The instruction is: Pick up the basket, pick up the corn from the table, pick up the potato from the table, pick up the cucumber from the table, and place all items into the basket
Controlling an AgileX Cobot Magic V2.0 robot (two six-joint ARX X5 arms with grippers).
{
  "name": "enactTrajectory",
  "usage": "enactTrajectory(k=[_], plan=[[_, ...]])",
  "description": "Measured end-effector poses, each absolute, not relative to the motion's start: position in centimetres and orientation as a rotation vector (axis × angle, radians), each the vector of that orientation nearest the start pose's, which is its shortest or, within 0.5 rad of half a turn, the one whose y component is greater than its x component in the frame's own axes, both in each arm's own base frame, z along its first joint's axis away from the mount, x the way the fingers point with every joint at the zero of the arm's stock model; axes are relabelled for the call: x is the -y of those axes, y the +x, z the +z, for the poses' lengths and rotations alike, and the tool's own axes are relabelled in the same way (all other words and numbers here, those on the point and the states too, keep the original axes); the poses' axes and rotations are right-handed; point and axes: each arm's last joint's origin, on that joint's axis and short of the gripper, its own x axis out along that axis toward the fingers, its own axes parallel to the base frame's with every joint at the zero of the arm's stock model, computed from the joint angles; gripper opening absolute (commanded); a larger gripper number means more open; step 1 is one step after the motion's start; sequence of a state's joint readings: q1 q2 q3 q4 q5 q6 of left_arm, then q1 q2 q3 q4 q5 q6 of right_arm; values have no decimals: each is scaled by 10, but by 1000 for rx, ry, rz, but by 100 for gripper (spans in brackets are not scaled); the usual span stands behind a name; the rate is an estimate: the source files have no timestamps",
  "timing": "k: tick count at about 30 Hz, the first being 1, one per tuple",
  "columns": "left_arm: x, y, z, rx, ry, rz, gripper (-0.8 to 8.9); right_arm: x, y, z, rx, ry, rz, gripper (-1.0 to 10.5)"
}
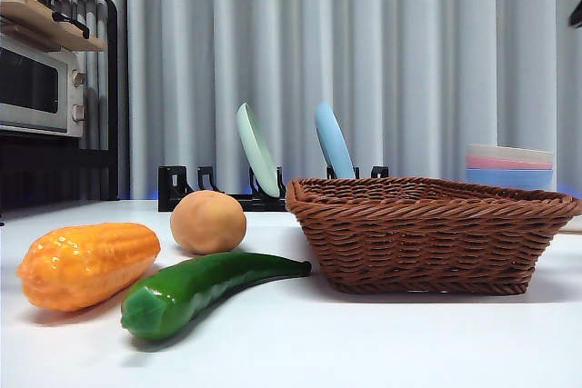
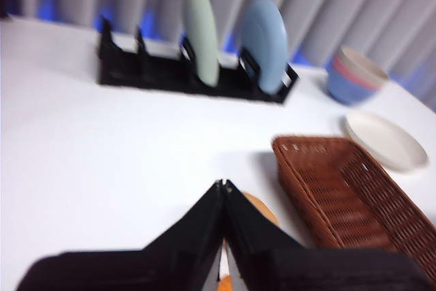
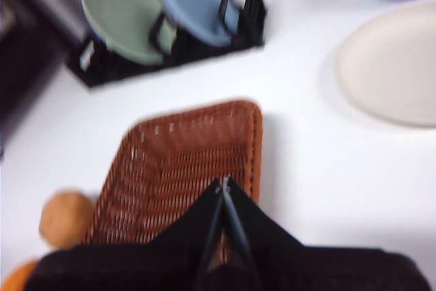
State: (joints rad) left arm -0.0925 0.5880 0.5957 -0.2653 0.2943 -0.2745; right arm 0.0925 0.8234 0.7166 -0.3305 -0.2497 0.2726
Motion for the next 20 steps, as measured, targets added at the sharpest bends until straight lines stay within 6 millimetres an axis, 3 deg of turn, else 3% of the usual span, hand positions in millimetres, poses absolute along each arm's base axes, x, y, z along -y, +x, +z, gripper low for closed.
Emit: enactTrajectory(k=[6, 8, 11, 12, 17, 20], plan=[[27, 171, 294, -531, -277, -428, 6, -30, 205, 294, -705, 218, 403, 11], [29, 181, 292, -598, -279, -457, 102, -31, 212, 293, -743, 193, 425, 103], [31, 193, 290, -640, -288, -502, 354, -31, 217, 290, -759, 169, 437, 340], [32, 195, 289, -648, -290, -507, 380, -31, 218, 289, -762, 165, 438, 406], [32, 202, 287, -669, -295, -510, 377, -32, 224, 284, -776, 158, 436, 436], [33, 204, 286, -667, -298, -509, 377, -33, 236, 279, -772, 154, 437, 389]])
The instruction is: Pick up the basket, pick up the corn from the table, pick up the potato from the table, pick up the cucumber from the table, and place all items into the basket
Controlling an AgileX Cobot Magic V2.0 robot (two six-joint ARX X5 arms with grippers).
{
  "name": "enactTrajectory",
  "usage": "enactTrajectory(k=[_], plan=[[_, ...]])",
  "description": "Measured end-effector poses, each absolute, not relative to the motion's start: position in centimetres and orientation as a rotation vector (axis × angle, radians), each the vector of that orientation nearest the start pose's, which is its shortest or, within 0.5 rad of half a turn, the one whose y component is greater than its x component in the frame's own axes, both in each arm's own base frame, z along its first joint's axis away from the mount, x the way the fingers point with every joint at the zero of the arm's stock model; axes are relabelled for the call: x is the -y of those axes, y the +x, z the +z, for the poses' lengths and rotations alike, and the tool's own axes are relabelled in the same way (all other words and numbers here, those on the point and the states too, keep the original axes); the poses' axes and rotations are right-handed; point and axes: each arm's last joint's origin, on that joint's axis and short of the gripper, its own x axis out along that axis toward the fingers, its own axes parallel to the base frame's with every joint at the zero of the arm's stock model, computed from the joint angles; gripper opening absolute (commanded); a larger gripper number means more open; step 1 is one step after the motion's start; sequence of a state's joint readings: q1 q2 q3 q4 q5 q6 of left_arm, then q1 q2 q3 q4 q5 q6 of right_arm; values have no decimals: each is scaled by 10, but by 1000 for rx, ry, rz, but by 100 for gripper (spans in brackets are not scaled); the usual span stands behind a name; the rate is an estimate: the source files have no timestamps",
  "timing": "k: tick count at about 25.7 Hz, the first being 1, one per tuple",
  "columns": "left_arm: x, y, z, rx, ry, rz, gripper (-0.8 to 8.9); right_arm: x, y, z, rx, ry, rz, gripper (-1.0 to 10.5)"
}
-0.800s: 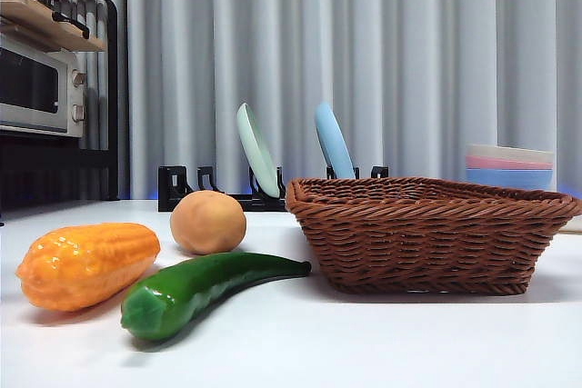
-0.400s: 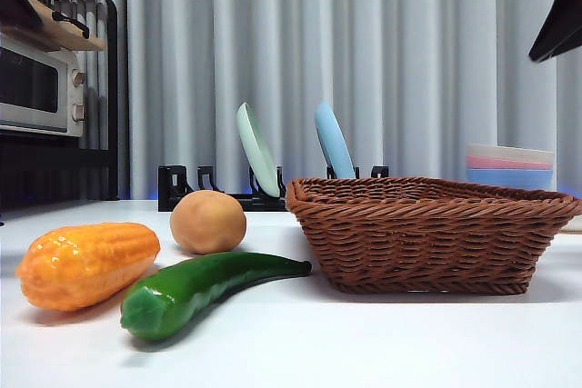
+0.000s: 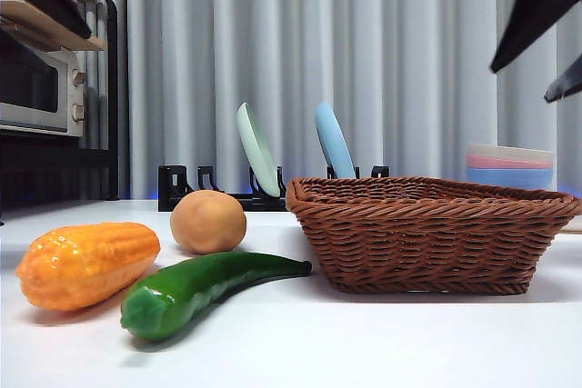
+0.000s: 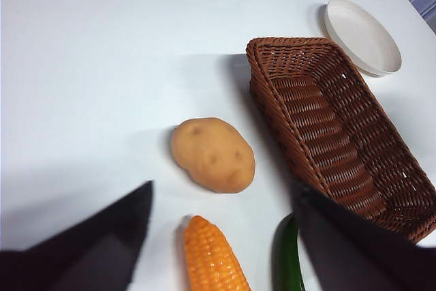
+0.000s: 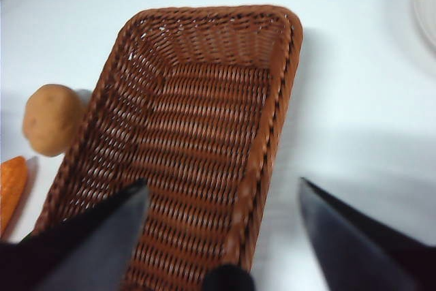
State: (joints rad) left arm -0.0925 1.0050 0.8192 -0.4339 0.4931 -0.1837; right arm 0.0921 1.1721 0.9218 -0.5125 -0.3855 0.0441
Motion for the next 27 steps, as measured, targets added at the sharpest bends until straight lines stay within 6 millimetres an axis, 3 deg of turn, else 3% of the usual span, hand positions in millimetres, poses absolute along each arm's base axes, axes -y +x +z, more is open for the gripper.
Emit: enactTrajectory(k=[13, 14, 17, 18, 22, 27], plan=[[33, 206, 285, -671, -299, -509, 377, -40, 298, 207, -1038, 225, 478, 360], [33, 206, 285, -671, -299, -509, 377, -41, 301, 202, -1053, 229, 477, 317], [33, 206, 284, -672, -299, -509, 377, -41, 307, 186, -1107, 240, 473, 38], [33, 206, 284, -675, -300, -508, 377, -41, 307, 185, -1109, 241, 473, -15], [35, 205, 282, -698, -300, -517, 420, -42, 310, 194, -1087, 272, 462, -12], [57, 215, 274, -745, -333, -578, 481, -41, 310, 236, -956, 258, 459, -12]])
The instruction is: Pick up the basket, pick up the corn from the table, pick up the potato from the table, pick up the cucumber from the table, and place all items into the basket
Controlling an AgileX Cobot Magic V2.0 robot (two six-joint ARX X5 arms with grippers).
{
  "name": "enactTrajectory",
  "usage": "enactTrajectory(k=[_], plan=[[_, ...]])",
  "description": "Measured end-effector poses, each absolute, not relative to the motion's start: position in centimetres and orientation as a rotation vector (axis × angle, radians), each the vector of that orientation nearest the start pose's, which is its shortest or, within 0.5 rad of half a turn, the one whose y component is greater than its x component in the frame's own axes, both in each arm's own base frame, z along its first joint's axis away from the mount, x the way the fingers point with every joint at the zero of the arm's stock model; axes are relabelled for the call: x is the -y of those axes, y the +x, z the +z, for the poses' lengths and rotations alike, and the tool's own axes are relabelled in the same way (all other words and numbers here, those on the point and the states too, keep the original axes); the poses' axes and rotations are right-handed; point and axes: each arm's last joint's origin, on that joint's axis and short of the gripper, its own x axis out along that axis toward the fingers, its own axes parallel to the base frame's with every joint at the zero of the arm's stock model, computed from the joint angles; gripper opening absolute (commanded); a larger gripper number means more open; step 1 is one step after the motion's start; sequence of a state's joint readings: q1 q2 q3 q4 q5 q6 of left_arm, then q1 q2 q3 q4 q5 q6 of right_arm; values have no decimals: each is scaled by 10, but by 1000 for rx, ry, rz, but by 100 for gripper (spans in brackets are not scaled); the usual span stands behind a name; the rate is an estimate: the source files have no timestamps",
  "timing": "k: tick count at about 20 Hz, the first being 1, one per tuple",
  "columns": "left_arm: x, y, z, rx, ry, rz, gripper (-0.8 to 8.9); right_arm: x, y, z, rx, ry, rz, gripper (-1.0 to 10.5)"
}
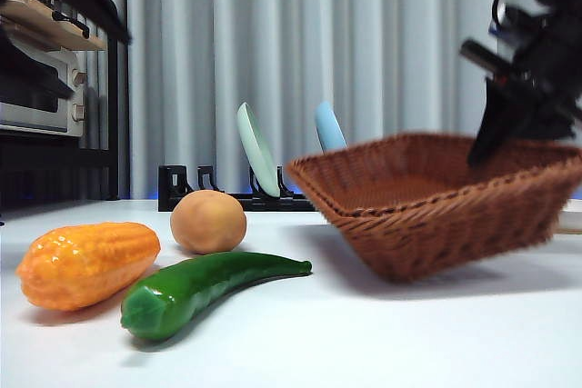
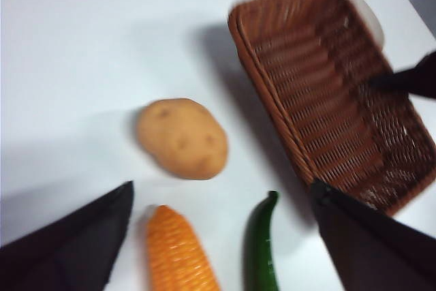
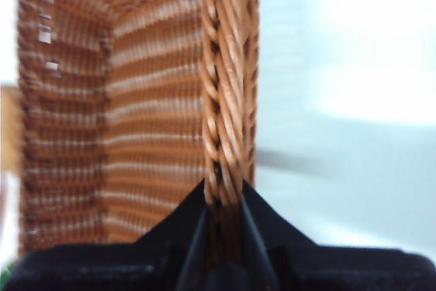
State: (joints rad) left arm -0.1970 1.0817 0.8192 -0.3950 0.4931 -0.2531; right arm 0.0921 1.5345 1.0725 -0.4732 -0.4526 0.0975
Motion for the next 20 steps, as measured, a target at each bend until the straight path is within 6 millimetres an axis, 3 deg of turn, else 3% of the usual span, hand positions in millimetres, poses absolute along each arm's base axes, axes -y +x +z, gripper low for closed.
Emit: enactTrajectory(k=[6, 9, 15, 20], plan=[[96, 252, 238, -896, -334, -517, 481, -41, 302, 307, -735, 237, 481, -12], [118, 279, 232, -960, -302, -476, 481, -40, 295, 334, -677, 228, 489, -12], [150, 329, 222, -1112, -243, -392, 481, -36, 281, 355, -604, 219, 491, -12], [163, 345, 207, -1159, -223, -362, 480, -30, 281, 356, -604, 226, 469, -12]])
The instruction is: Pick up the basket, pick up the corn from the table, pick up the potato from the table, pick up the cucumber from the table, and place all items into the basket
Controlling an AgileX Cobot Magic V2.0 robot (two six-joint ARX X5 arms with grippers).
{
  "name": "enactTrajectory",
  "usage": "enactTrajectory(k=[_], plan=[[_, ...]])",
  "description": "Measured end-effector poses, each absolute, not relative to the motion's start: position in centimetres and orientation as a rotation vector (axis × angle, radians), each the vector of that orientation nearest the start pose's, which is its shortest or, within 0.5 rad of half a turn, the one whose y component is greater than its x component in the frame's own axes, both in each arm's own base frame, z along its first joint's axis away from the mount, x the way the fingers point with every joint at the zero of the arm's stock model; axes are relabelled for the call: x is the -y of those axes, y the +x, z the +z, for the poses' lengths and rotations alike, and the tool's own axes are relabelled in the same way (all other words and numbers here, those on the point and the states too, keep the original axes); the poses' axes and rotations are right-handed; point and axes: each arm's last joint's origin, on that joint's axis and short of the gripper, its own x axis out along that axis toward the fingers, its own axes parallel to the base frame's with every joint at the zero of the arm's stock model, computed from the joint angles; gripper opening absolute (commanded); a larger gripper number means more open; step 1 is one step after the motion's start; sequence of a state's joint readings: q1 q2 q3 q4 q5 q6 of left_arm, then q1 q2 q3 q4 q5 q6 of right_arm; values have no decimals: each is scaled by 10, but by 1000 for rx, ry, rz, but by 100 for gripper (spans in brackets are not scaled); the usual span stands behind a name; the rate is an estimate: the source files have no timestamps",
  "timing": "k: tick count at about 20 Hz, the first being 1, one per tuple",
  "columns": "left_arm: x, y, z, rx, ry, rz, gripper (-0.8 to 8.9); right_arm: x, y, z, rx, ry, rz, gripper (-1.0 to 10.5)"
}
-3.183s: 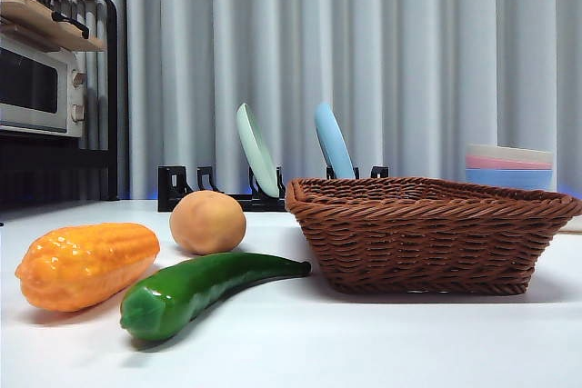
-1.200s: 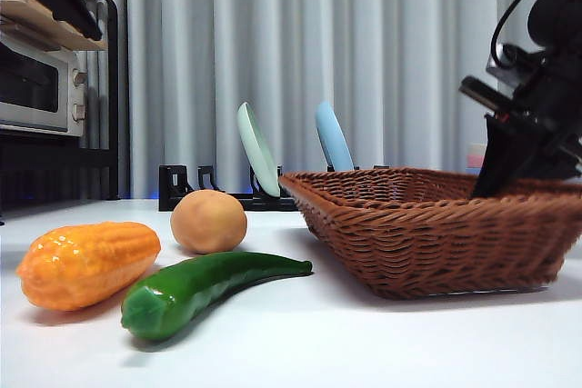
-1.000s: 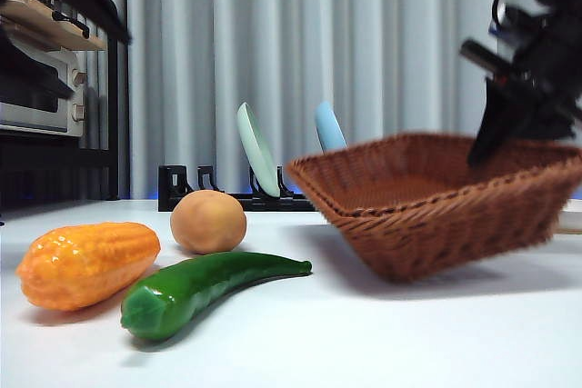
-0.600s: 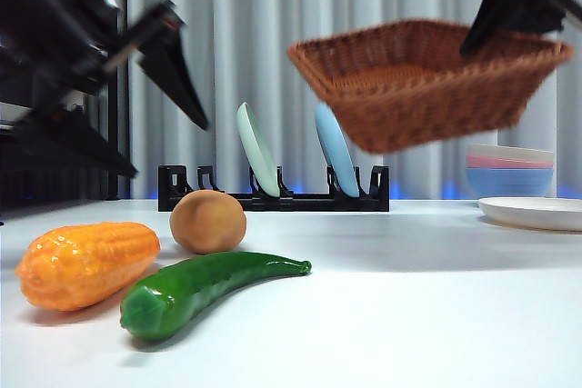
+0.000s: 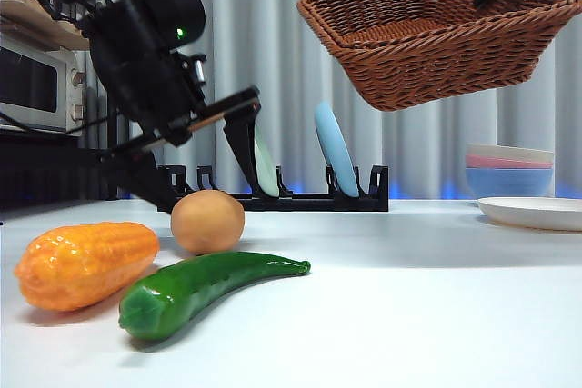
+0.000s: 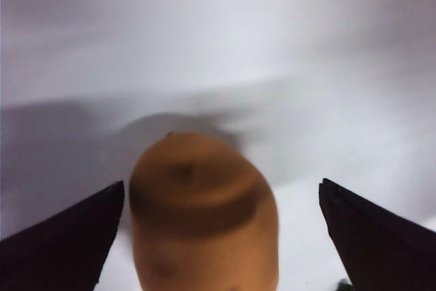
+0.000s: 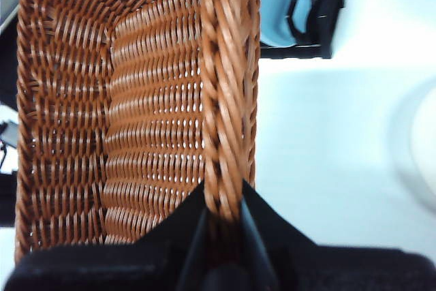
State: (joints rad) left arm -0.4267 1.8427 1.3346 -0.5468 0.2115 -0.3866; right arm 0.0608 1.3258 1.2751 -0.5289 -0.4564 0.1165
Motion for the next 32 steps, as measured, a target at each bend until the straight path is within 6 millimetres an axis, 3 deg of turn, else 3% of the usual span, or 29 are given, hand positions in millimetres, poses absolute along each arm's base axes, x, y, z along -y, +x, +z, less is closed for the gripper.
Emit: enactTrajectory(k=[3, 4, 5, 6, 7, 12, 14, 18, 20, 22, 25, 28, 29, 30, 31, 32], plan=[[165, 348, 190, -1213, -213, -345, 463, -28, 281, 356, -604, 229, 461, -12], [166, 348, 189, -1217, -210, -345, 409, -28, 281, 356, -604, 229, 461, -12], [168, 347, 189, -1210, -203, -346, 268, -28, 281, 356, -604, 229, 461, -12], [171, 346, 189, -1205, -188, -356, 57, -28, 281, 356, -604, 229, 461, -12], [173, 345, 189, -1201, -167, -374, 0, -28, 281, 356, -604, 229, 461, -12], [175, 338, 200, -1172, -64, -437, -8, -28, 281, 355, -606, 229, 461, -13], [169, 327, 233, -1091, -60, -466, -8, -28, 283, 351, -636, 238, 457, -12], [148, 281, 333, -750, -110, -547, -8, -37, 306, 317, -798, 285, 451, -12], [145, 262, 368, -572, -147, -595, -8, -47, 316, 302, -861, 304, 462, -12], [154, 253, 384, -478, -176, -646, -8, -63, 322, 291, -904, 322, 503, -12], [180, 259, 366, -528, -160, -631, -8, -93, 327, 279, -940, 359, 614, -12], [203, 269, 338, -600, -94, -563, -8, -120, 324, 280, -927, 361, 679, -12], [207, 272, 331, -619, -83, -564, 3, -126, 323, 281, -917, 364, 697, -12], [211, 275, 324, -639, -71, -563, 77, -131, 322, 282, -912, 366, 710, -12], [213, 278, 318, -657, -64, -559, 255, -133, 321, 282, -916, 366, 715, -12], [215, 280, 312, -679, -55, -554, 514, -134, 320, 282, -923, 367, 715, -12]])
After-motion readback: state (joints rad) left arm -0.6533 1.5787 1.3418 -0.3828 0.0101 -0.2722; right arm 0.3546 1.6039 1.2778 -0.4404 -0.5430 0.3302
